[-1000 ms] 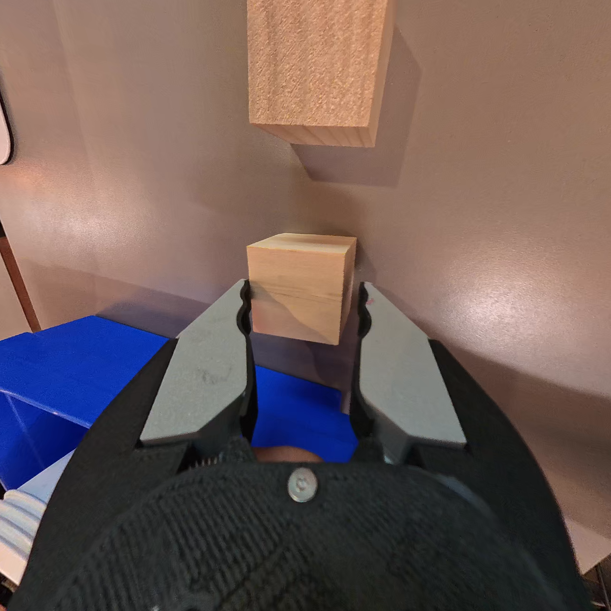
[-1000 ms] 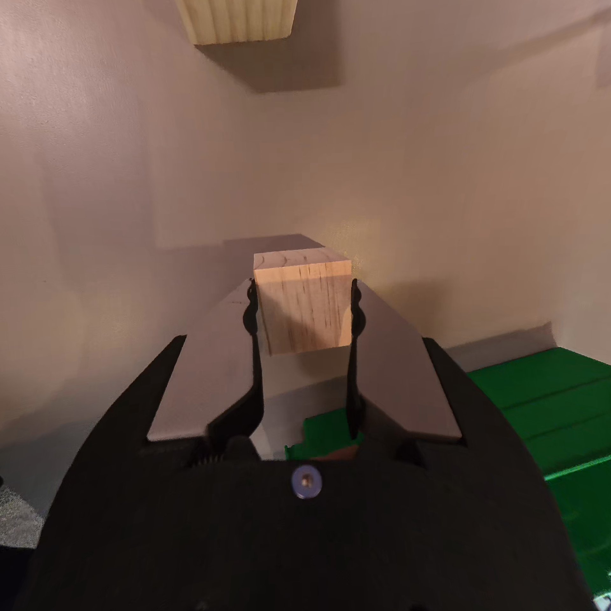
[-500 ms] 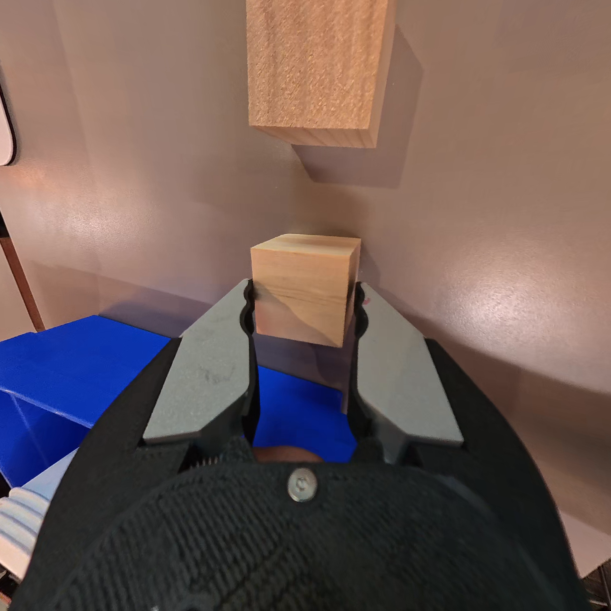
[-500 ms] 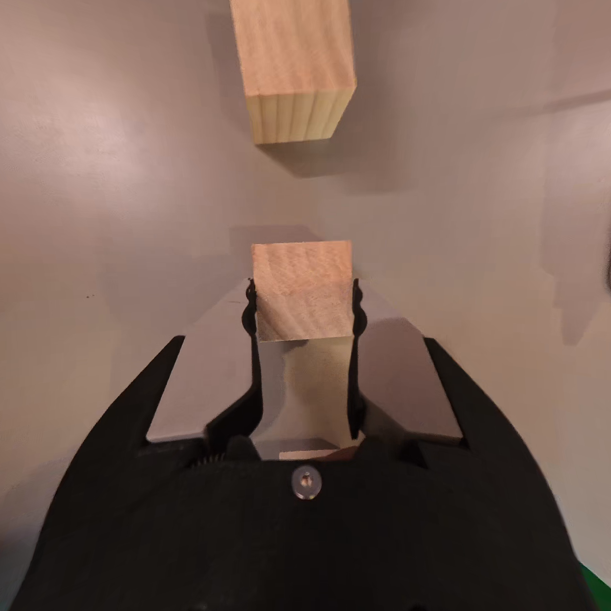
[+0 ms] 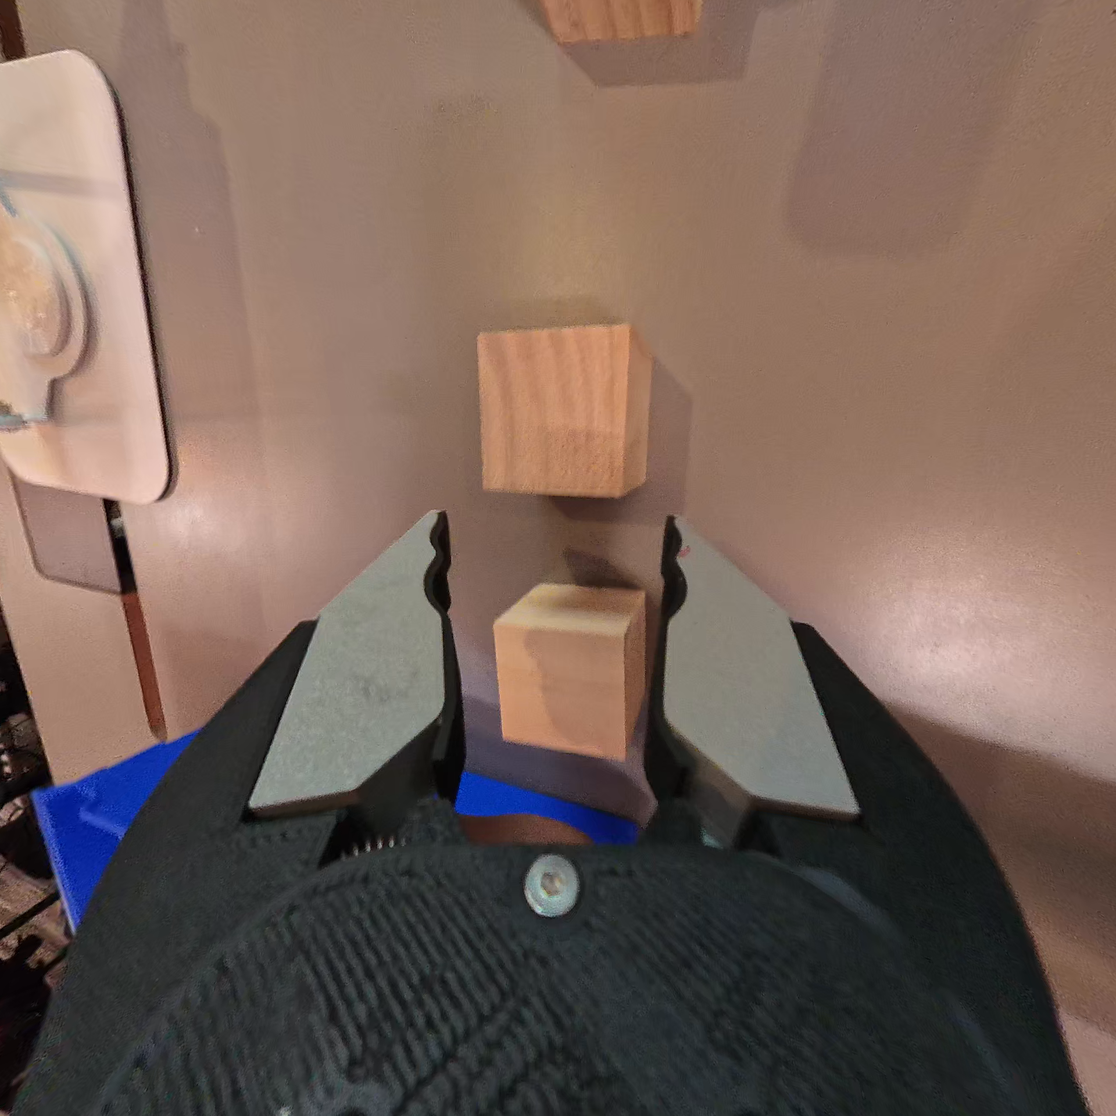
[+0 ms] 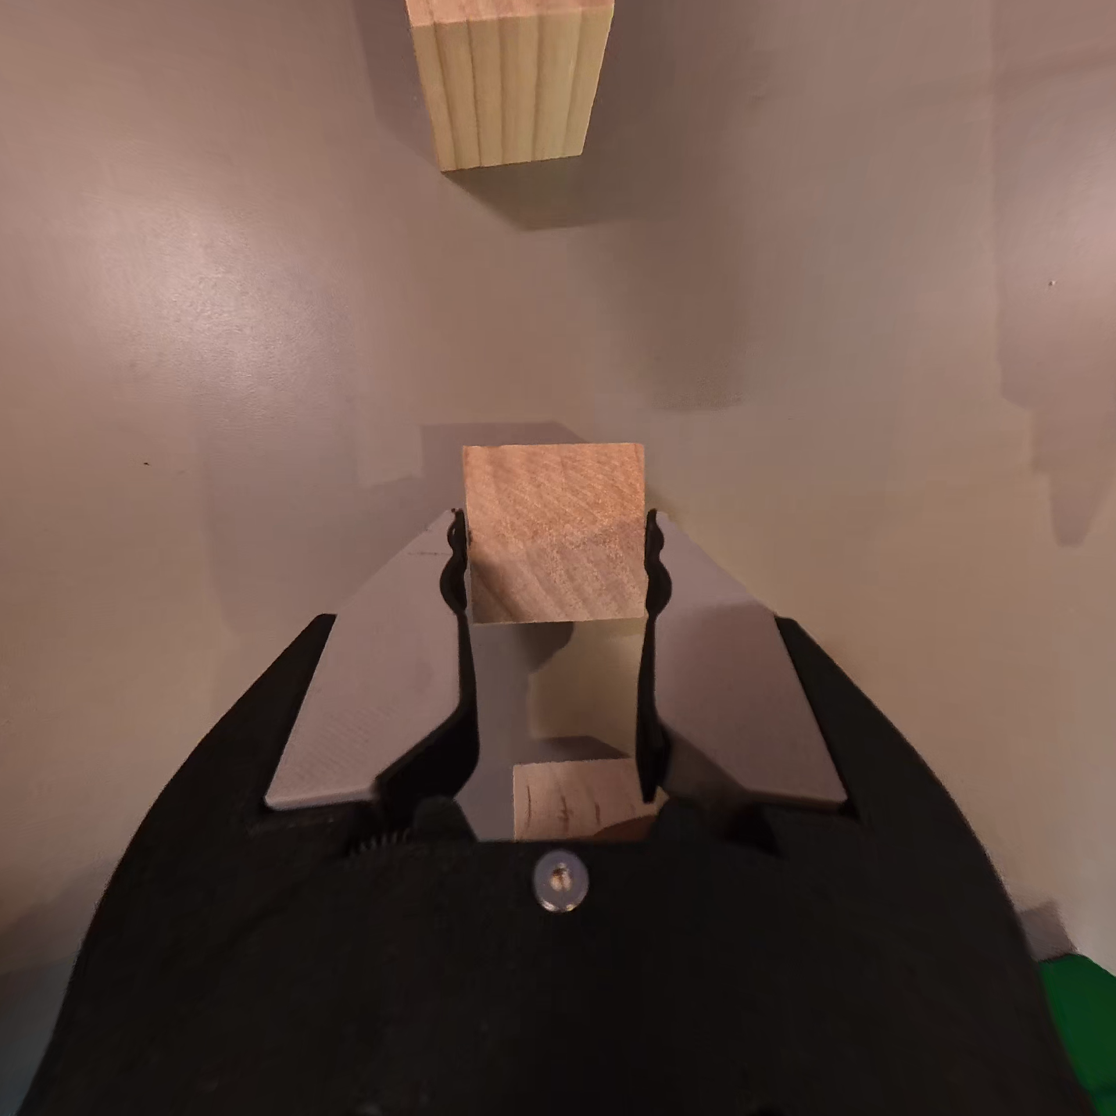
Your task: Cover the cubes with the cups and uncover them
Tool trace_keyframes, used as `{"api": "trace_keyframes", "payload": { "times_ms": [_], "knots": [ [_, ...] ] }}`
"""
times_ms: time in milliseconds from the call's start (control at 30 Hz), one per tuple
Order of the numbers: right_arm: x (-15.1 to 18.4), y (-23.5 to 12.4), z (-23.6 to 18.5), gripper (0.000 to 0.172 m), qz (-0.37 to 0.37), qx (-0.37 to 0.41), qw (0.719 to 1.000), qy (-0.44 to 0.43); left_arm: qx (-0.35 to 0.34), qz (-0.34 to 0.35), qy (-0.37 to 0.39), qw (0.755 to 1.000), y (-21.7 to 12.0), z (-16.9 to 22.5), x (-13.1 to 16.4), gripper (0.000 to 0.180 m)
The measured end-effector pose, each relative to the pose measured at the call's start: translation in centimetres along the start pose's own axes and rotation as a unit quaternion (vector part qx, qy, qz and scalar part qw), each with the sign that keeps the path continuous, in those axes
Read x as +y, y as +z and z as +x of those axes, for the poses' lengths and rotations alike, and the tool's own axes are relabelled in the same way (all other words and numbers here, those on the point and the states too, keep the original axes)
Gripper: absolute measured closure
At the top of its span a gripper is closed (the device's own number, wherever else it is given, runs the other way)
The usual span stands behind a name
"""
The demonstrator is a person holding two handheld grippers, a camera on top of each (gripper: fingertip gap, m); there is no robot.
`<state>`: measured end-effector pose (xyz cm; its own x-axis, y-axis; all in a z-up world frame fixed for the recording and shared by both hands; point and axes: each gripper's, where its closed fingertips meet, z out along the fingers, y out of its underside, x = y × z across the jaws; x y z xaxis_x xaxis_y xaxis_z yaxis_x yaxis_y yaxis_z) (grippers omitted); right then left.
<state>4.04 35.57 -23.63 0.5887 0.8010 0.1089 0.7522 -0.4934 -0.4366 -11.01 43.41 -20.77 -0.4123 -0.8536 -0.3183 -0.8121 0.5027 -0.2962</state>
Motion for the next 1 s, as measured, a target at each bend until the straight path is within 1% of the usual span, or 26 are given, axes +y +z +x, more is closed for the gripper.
{"api": "trace_keyframes", "payload": {
  "times_ms": [100,133,200,300,433,567,667,800,933,1000],
  "knots": [
    [-0.5,-0.4,-0.3,0.111,0.024,0.001,1.0,0.005,0.013,-0.03,0.003,0.999,2.0,-0.1,-0.7,0.109],
    [-0.6,-0.7,-0.5,0.111,0.032,0.001,0.999,0.005,0.023,-0.036,0.0,0.999,2.4,0.0,-0.9,0.111],
    [-0.6,-1.1,-0.8,0.111,0.044,0.004,0.999,0.003,0.037,-0.04,-0.001,0.999,3.2,0.1,-1.3,0.124],
    [-0.4,-1.6,-0.9,0.112,0.055,0.008,0.998,0.001,0.041,-0.05,0.009,0.998,3.8,0.2,-2.0,0.124],
    [0.0,-1.5,-0.7,0.113,0.05,0.007,0.999,0.004,0.044,-0.048,0.012,0.998,4.1,0.5,-3.1,0.124],
    [0.8,-0.8,-0.6,0.115,0.015,0.0,1.0,-0.01,0.044,-0.048,0.009,0.998,4.3,0.5,-3.6,0.124],
    [1.5,-0.9,0.1,0.117,-0.006,-0.001,1.0,-0.011,0.042,-0.043,0.009,0.998,4.4,0.5,-4.0,0.124],
    [1.8,-1.4,0.3,0.116,-0.005,-0.012,1.0,0.002,0.044,-0.039,0.004,0.998,4.6,0.6,-4.6,0.124],
    [2.2,-1.7,0.1,0.115,0.002,0.001,1.0,-0.002,0.048,-0.038,0.0,0.998,3.8,0.8,-4.3,0.12],
    [2.2,-2.1,0.1,0.113,0.012,0.009,1.0,0.002,0.033,-0.035,0.005,0.999,2.5,0.4,-3.4,0.124]
  ]
}}
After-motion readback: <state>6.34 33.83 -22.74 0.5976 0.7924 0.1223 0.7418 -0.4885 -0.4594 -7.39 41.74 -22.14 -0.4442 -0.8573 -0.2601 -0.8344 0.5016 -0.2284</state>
